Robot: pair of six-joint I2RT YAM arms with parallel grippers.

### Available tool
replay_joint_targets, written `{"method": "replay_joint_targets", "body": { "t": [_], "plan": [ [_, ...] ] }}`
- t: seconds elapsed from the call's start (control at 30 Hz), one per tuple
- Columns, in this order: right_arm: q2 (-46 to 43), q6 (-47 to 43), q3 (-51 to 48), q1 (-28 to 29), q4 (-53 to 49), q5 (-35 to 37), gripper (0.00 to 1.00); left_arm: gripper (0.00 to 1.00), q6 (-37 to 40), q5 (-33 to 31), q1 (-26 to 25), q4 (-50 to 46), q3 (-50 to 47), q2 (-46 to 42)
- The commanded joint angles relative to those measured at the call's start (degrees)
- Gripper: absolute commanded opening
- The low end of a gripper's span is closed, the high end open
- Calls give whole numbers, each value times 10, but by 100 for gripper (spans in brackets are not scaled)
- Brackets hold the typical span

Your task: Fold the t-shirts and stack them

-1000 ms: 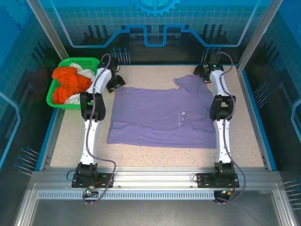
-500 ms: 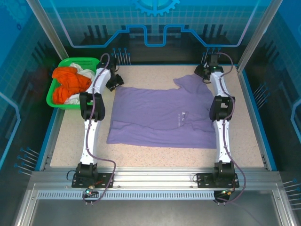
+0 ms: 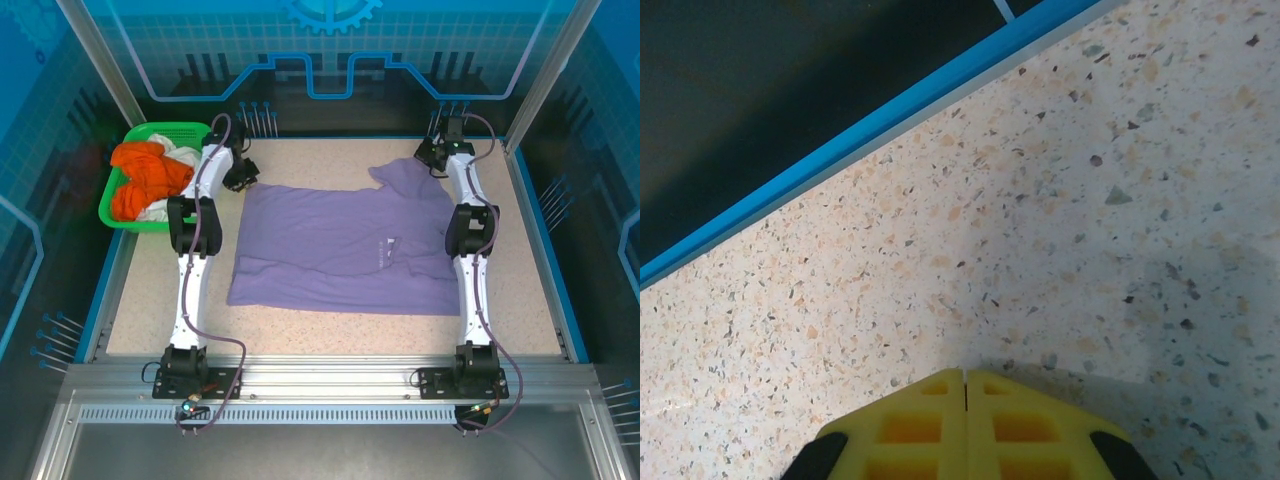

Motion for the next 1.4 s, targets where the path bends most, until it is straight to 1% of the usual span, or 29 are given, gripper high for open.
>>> {"method": "replay_joint_targets", "body": {
  "t": [0.0,0.1,0.13,0.17,0.2,0.27,0.33,0.63,0.7,0.9,0.97,1.1,1.27,1.37],
  "plan": [
    [3,1,13,4,11,-13,0,21,2,31,1,38,2,21],
    [-7,-7,13,4,18,-14,0,22,0,37,1,50,2,20],
    [-11,-11,13,4,20,-18,0,26,-2,41,1,55,2,20],
    [-14,-14,13,4,22,-20,0,35,-4,46,1,61,2,20],
    [-16,-15,13,4,21,-22,0,41,-5,51,1,65,2,20],
    [-20,-18,11,3,19,-22,0,45,-11,52,0,73,1,19],
    [-23,-20,9,3,17,-22,0,44,-10,46,-2,74,1,21],
    [-25,-9,8,3,26,-38,0,39,23,-13,-18,32,-2,25],
    [-26,-5,8,3,34,-44,0,37,25,-24,-23,27,-3,23],
    [-40,-8,6,3,36,-44,0,19,20,-26,-28,25,-13,22],
    [-45,-12,4,2,32,-45,0,11,17,-27,-28,27,-9,23],
    [-60,-21,1,1,23,-47,0,0,12,-25,-27,34,4,20],
    [-96,-36,-19,2,13,-58,0,0,12,-29,-29,55,8,0],
    [-126,-52,-38,4,2,-64,0,0,18,-37,-33,82,-13,-25]
  ]
}}
